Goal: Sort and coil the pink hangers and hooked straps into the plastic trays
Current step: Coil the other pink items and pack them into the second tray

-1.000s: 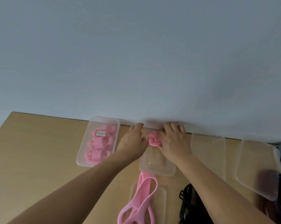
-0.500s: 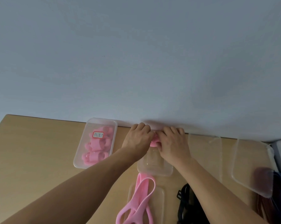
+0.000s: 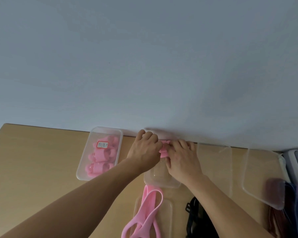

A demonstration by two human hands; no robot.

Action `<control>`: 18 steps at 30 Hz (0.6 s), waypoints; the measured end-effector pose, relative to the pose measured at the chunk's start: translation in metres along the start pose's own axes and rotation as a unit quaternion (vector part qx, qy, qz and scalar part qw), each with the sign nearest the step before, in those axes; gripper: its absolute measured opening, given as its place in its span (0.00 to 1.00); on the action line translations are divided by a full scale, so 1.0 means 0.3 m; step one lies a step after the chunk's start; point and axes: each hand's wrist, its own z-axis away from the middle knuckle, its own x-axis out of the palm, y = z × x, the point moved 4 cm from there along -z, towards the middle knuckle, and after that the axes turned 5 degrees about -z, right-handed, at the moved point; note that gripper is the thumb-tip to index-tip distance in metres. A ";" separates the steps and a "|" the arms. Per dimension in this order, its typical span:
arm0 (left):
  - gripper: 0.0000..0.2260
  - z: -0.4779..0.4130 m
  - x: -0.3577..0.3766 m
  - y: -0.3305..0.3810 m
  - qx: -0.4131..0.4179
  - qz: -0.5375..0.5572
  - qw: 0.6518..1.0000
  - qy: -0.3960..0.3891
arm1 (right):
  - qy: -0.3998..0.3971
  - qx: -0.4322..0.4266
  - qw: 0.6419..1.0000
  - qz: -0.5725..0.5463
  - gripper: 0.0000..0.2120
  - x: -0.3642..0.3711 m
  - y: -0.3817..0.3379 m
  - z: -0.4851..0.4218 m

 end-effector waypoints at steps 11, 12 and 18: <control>0.11 0.027 -0.017 -0.010 -0.002 -0.026 0.999 0.032 | -0.026 0.019 0.999 0.008 0.18 -0.043 -0.032 0.024; 0.11 0.037 -0.026 -0.011 -0.003 -0.016 0.999 0.038 | -0.019 0.022 1.000 0.001 0.18 -0.057 -0.039 0.031; 0.11 0.189 -0.117 -0.049 -0.063 0.152 0.982 0.098 | 0.027 0.080 0.994 -0.071 0.19 -0.151 -0.108 0.147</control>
